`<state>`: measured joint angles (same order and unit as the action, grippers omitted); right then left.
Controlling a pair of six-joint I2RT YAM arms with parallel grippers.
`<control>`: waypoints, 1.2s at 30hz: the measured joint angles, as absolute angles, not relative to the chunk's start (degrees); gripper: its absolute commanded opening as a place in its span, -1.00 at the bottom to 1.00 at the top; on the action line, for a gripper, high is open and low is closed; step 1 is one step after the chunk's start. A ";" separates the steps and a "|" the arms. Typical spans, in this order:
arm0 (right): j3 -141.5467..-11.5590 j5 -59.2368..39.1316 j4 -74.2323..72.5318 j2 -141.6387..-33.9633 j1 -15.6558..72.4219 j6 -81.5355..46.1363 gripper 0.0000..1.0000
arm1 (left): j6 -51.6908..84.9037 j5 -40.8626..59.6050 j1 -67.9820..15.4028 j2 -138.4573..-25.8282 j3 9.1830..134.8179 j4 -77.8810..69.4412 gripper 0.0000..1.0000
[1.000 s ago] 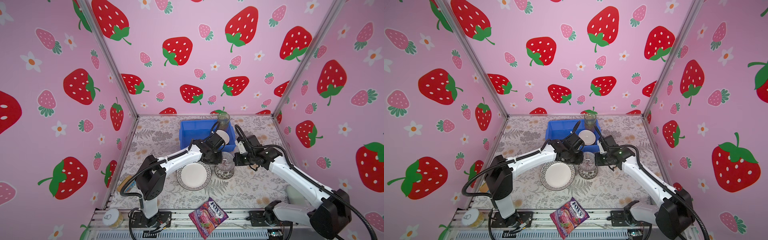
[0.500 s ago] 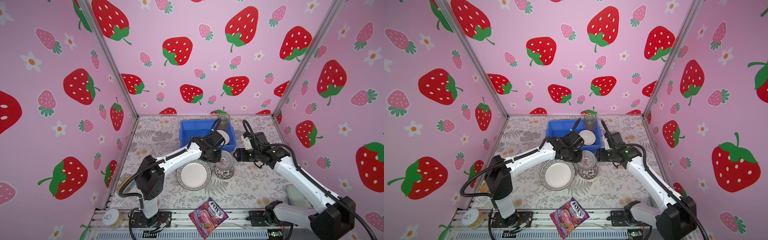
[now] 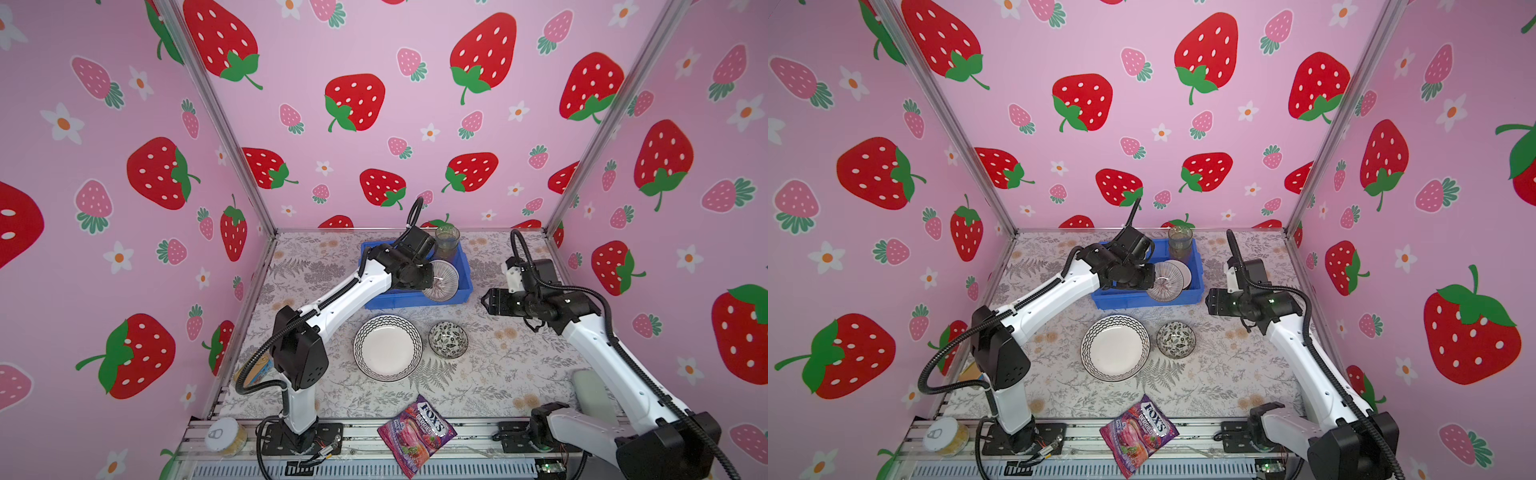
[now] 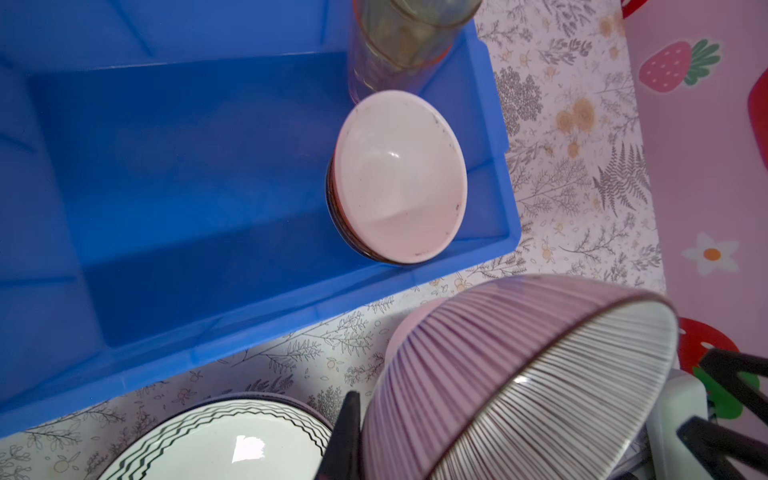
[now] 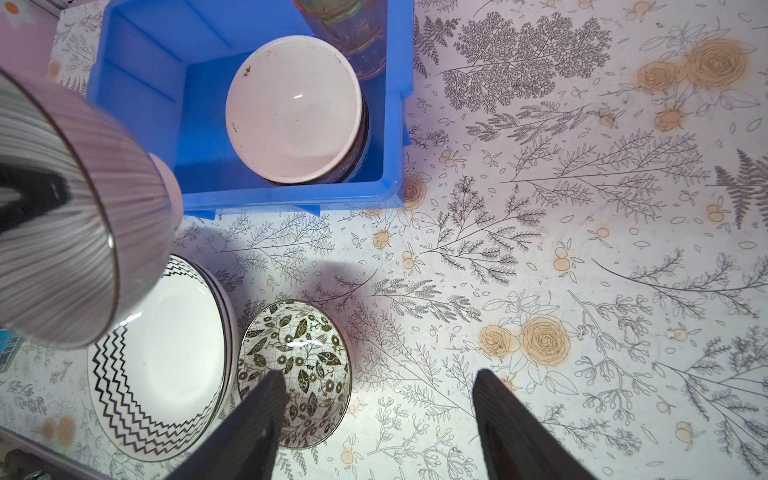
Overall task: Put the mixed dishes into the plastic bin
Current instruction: 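Lower the purple striped bowl into the bin onto the white bowl with the left gripper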
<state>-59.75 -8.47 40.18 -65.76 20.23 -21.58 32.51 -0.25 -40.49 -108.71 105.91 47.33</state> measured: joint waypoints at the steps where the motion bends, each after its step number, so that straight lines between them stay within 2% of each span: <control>1: -59.75 -8.80 40.18 -66.13 19.84 -21.21 0.48 | 32.38 -0.36 -40.01 -109.80 107.04 47.29 -1.00; 19: -59.90 -12.58 40.32 -69.52 14.48 -17.30 0.48 | 29.69 1.98 -37.32 -126.13 119.79 45.10 -1.00; 34: -59.90 -12.95 40.27 -70.37 13.98 -16.91 0.48 | 29.54 6.02 -35.48 -132.73 124.95 44.31 -1.00; 36: -59.90 -12.97 40.23 -70.70 13.89 -16.93 0.48 | 29.56 6.46 -35.27 -133.27 125.47 44.14 -0.95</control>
